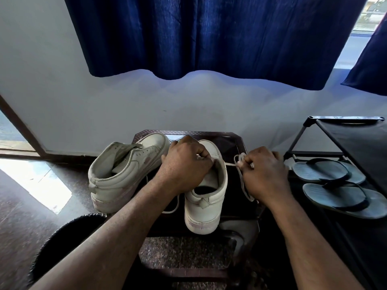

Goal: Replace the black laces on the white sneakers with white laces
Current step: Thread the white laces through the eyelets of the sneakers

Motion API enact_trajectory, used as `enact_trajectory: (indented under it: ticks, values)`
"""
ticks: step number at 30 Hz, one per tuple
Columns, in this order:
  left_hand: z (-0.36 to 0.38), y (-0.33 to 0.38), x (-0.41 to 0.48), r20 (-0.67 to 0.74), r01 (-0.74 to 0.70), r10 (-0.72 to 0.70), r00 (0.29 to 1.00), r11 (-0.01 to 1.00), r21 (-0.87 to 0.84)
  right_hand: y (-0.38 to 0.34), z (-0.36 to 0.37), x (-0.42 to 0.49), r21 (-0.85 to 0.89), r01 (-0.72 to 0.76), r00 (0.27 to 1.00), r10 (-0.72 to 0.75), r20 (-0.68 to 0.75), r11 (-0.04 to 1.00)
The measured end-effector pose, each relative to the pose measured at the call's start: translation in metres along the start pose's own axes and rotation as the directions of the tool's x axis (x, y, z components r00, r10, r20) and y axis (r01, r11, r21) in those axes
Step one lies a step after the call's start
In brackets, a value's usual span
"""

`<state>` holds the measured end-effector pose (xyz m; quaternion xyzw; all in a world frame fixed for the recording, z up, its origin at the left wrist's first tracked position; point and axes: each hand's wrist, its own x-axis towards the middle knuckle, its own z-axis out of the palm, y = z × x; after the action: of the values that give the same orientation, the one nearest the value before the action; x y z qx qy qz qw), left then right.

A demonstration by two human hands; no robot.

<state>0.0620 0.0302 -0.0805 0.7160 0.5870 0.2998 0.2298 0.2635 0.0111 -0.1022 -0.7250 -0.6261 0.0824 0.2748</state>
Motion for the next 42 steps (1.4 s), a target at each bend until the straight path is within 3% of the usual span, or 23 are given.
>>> enact_trajectory:
  ticks: [3,5,7,10,13,16,18,20,23,27,29,31,37,40,42]
  values:
    - [0.002,0.0,0.001,-0.001,-0.003,0.003,1.0,1.0,-0.006,0.005,-0.008,-0.002,-0.028,-0.033,0.998,0.031,-0.056,0.999]
    - [0.003,-0.001,0.001,-0.004,-0.008,0.008,1.0,1.0,-0.023,-0.002,-0.005,-0.002,0.098,0.114,0.991,-0.107,-0.078,0.989]
    - [0.003,-0.001,0.001,0.0,-0.01,0.01,1.0,0.999,-0.03,-0.015,0.003,-0.005,0.244,0.208,0.978,-0.207,-0.029,0.947]
    - [0.004,-0.003,0.002,-0.001,-0.008,0.008,1.0,0.999,-0.038,-0.024,0.01,-0.008,0.31,0.154,0.982,-0.18,0.056,0.938]
    - [0.004,-0.004,0.002,0.002,-0.012,0.012,1.0,0.999,-0.031,-0.017,0.004,-0.005,0.145,0.123,0.99,-0.131,0.048,0.982]
    - [0.003,-0.005,0.003,0.004,-0.017,0.017,1.0,0.999,-0.037,-0.005,-0.005,-0.005,-0.063,-0.023,0.997,0.028,0.066,0.998]
    - [0.004,-0.005,0.003,0.003,-0.026,0.026,1.0,0.999,-0.038,-0.003,-0.006,-0.006,0.008,-0.007,1.0,0.007,0.03,1.0]
    - [0.005,-0.005,0.003,-0.001,-0.027,0.027,1.0,0.999,-0.038,-0.008,-0.004,-0.006,0.173,0.118,0.993,-0.116,-0.021,0.978]
    - [0.006,-0.006,0.004,-0.012,-0.019,0.019,1.0,0.999,-0.031,-0.021,0.005,-0.007,0.314,0.187,0.979,-0.203,0.019,0.931]
    - [0.004,-0.007,0.004,-0.01,-0.012,0.012,1.0,1.0,-0.025,-0.017,0.006,-0.003,0.175,0.145,0.985,-0.159,0.07,0.974]
    - [0.004,-0.007,0.004,-0.007,-0.01,0.01,1.0,0.999,-0.031,-0.008,-0.002,-0.003,-0.024,0.042,0.992,-0.038,0.123,0.999]
    - [0.004,-0.008,0.004,-0.006,-0.01,0.01,1.0,0.999,-0.038,-0.001,-0.007,-0.003,-0.096,-0.041,0.99,0.053,0.132,0.995]
    - [0.007,-0.006,0.003,-0.013,-0.014,0.014,1.0,0.999,-0.039,-0.02,-0.001,-0.008,0.343,0.19,0.975,-0.216,0.04,0.92]
    - [0.006,-0.007,0.004,-0.022,-0.01,0.009,1.0,0.999,-0.043,-0.027,0.003,-0.008,0.356,0.129,0.983,-0.167,0.078,0.926]
    - [0.006,-0.007,0.004,-0.016,-0.003,0.002,1.0,0.998,-0.055,-0.02,0.001,-0.005,0.266,0.084,0.987,-0.117,0.111,0.96]
